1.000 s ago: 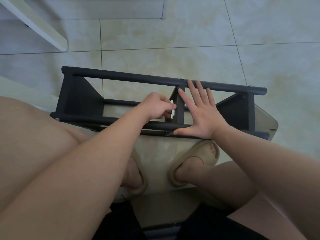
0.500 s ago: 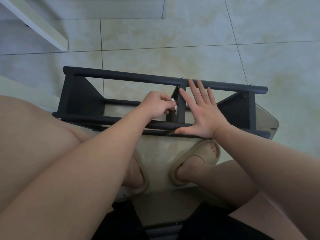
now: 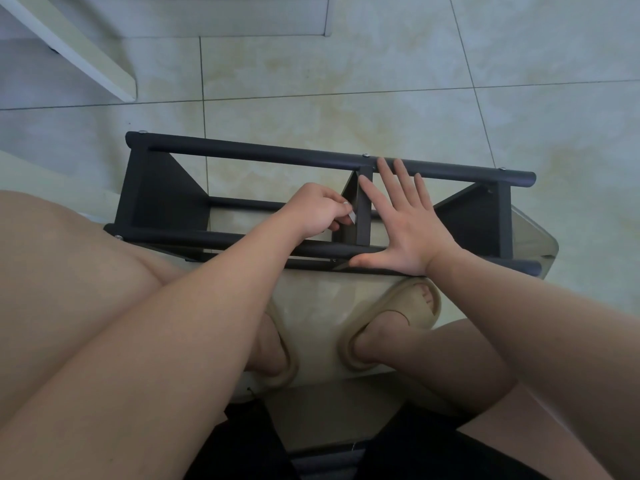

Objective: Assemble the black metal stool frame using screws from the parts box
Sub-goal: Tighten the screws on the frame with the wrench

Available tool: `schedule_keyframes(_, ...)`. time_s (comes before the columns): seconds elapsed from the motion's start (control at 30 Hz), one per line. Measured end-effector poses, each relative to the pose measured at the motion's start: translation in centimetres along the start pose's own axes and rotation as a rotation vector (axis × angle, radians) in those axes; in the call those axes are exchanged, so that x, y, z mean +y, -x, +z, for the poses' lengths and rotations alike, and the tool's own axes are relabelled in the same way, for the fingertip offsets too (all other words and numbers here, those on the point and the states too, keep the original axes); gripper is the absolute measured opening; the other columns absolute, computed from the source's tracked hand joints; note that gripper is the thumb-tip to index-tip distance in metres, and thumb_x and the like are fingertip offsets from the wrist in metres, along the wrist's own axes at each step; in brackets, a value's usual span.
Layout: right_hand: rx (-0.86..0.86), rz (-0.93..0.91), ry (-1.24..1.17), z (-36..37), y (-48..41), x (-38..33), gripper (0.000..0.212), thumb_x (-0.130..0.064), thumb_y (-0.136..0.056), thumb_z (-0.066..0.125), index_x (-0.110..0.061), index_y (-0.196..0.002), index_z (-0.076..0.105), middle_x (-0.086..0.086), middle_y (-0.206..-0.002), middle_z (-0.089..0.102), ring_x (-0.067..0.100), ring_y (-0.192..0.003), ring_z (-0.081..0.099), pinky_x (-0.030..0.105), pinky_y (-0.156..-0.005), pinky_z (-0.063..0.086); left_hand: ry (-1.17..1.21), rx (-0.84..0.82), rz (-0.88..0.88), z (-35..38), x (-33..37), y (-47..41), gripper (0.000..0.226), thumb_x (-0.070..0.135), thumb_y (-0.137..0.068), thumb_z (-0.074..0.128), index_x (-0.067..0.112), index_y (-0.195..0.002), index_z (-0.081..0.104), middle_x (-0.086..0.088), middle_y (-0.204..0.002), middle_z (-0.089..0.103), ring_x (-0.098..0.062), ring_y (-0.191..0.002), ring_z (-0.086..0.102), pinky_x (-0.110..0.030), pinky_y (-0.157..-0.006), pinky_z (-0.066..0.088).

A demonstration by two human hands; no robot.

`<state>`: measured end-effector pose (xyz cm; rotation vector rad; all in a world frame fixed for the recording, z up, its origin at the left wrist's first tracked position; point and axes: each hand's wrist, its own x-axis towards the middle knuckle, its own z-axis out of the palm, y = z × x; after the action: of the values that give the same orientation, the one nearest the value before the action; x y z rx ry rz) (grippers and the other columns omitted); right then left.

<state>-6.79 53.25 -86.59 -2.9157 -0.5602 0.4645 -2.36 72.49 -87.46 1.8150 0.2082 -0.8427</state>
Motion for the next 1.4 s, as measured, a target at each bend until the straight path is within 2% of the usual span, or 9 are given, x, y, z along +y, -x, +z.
schedule_keyframes(0.1,-0.002,0.001,0.005,0.0,-0.01,0.01,0.128,-0.097,-0.066,0.043,-0.026,-0.163,-0.003,0.008,-0.168,-0.02,0.03,-0.153,-0.023,0.054,-0.124,-0.009,-0.015,-0.009,-0.007,0.05,0.04,0.03,0.01,0.022,-0.096,0.063,0.015,-0.098,0.069,0.007,-0.077,0.074,-0.005,-0.066,0.063,-0.016,-0.056,0.043)
schedule_keyframes(0.3,-0.004,0.0,0.019,-0.02,-0.02,0.0,0.128,-0.098,-0.065,0.039,-0.026,-0.162,-0.003,0.008,-0.168,-0.019,0.03,-0.153,-0.023,0.055,-0.124,-0.007,-0.091,0.002,0.008,0.31,-0.01,0.06,0.013,0.023,-0.096,0.062,0.022,-0.083,0.067,0.01,-0.073,0.074,-0.009,-0.069,0.064,-0.025,-0.06,0.04)
schedule_keyframes(0.5,0.008,-0.002,0.008,0.04,0.05,-0.01,0.128,-0.098,-0.065,0.039,-0.026,-0.162,-0.002,0.008,-0.168,-0.018,0.03,-0.154,-0.021,0.055,-0.124,-0.007,-0.005,-0.004,-0.009,0.0,0.13,0.18,0.008,0.022,-0.096,0.062,0.018,-0.092,0.068,0.006,-0.077,0.076,-0.007,-0.069,0.065,-0.02,-0.061,0.043)
schedule_keyframes(0.77,-0.003,0.0,0.024,-0.05,-0.02,0.01,0.128,-0.098,-0.066,0.038,-0.026,-0.162,-0.003,0.008,-0.168,-0.019,0.03,-0.153,-0.023,0.055,-0.124,-0.007,-0.068,-0.02,0.007,0.26,0.12,0.19,0.012,0.022,-0.096,0.063,0.021,-0.084,0.067,0.01,-0.072,0.074,-0.007,-0.068,0.064,-0.024,-0.062,0.041)
schedule_keyframes(1.0,-0.012,0.003,0.013,-0.17,0.03,-0.03,0.127,-0.097,-0.067,0.041,-0.026,-0.162,-0.003,0.008,-0.168,-0.02,0.03,-0.153,-0.024,0.055,-0.124,-0.007,-0.009,-0.032,-0.027,-0.01,0.12,0.06,0.008,0.022,-0.096,0.061,0.019,-0.092,0.067,0.009,-0.073,0.076,-0.011,-0.074,0.066,-0.029,-0.072,0.046)
schedule_keyframes(1.23,-0.02,0.005,0.024,-0.19,0.03,-0.07,0.127,-0.097,-0.067,0.041,-0.026,-0.162,-0.004,0.008,-0.168,-0.021,0.03,-0.153,-0.024,0.055,-0.124,-0.007,-0.003,-0.087,-0.088,-0.14,0.29,-0.02,0.014,0.023,-0.098,0.058,0.013,-0.093,0.066,0.005,-0.076,0.077,-0.014,-0.078,0.068,-0.031,-0.074,0.047)
schedule_keyframes(1.4,-0.023,0.004,0.033,-0.14,0.03,-0.07,0.127,-0.098,-0.066,0.035,-0.026,-0.162,-0.004,0.008,-0.168,-0.021,0.03,-0.153,-0.024,0.055,-0.124,-0.006,-0.036,-0.111,-0.083,-0.13,0.31,0.01,0.016,0.02,-0.101,0.054,0.014,-0.089,0.064,0.007,-0.069,0.073,-0.014,-0.075,0.066,-0.03,-0.075,0.046)
